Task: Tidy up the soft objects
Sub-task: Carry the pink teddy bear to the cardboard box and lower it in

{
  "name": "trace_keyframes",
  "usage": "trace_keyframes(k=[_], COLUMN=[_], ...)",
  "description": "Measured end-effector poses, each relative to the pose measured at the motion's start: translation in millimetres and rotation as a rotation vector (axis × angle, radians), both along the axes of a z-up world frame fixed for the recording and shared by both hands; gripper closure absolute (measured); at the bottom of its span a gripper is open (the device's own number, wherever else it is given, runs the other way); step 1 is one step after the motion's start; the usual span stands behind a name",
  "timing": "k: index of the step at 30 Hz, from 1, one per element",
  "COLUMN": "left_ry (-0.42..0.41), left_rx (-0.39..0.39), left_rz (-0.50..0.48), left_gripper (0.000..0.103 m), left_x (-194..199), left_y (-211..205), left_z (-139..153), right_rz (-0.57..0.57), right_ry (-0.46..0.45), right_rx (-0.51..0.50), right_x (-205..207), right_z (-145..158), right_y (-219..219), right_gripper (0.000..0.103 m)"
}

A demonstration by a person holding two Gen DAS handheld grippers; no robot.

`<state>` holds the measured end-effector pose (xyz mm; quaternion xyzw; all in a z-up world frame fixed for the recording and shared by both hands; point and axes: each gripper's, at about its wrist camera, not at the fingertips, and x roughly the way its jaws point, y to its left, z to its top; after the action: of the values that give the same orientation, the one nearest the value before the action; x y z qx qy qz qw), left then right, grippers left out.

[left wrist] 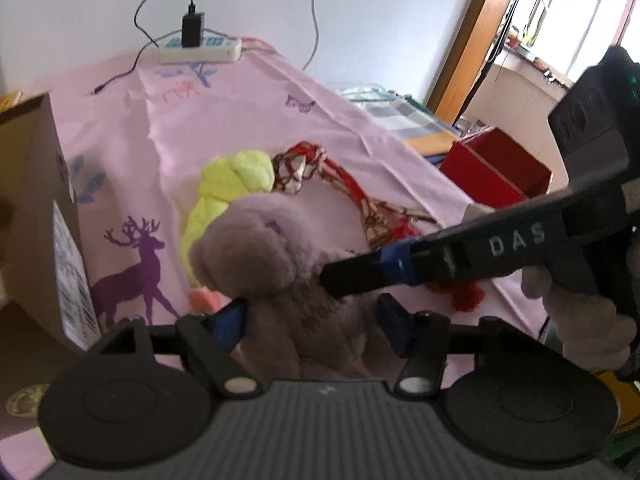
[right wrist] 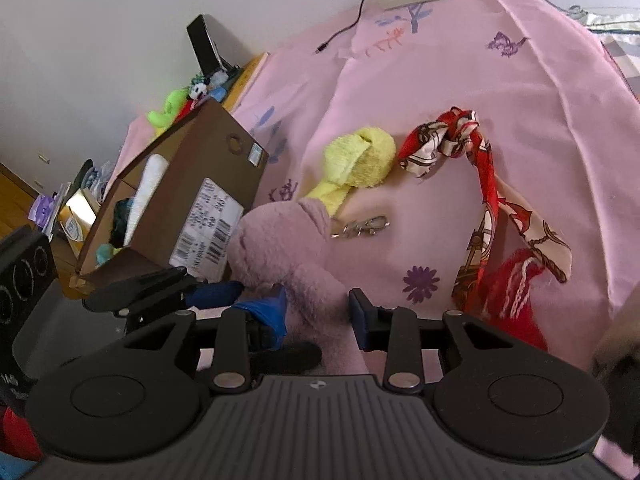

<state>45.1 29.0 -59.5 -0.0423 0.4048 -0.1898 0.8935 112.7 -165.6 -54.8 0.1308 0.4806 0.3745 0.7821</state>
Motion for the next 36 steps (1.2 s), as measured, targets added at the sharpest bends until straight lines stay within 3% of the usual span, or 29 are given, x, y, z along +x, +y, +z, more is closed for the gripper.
trace_keyframes(k=[11,21,28,36], left_ry=[-0.181,-0.295,-0.261,-0.144], left_rx=[-0.004,0.068,0.106,0.082], left_rz=[0.063,0.138,0.187,0.192], left_gripper=[0.045,0.045,0.045,0.045], left_x=[-28,-34,-23,4], left_y=[24,86,139,180], left_z=[59,117,126,97], right_rz=[0.003,0.075,0.122,0.128], right_ry=[-0.142,-0.252,-0.26,-0.199], right_rx=[0.063,0.14,0.123,0.035], right_x=[-18,-7,1,14], right_z=[60,108,114,93], right_y=[24,90,148,187], right_gripper=[0.086,0.086,0.086,0.086])
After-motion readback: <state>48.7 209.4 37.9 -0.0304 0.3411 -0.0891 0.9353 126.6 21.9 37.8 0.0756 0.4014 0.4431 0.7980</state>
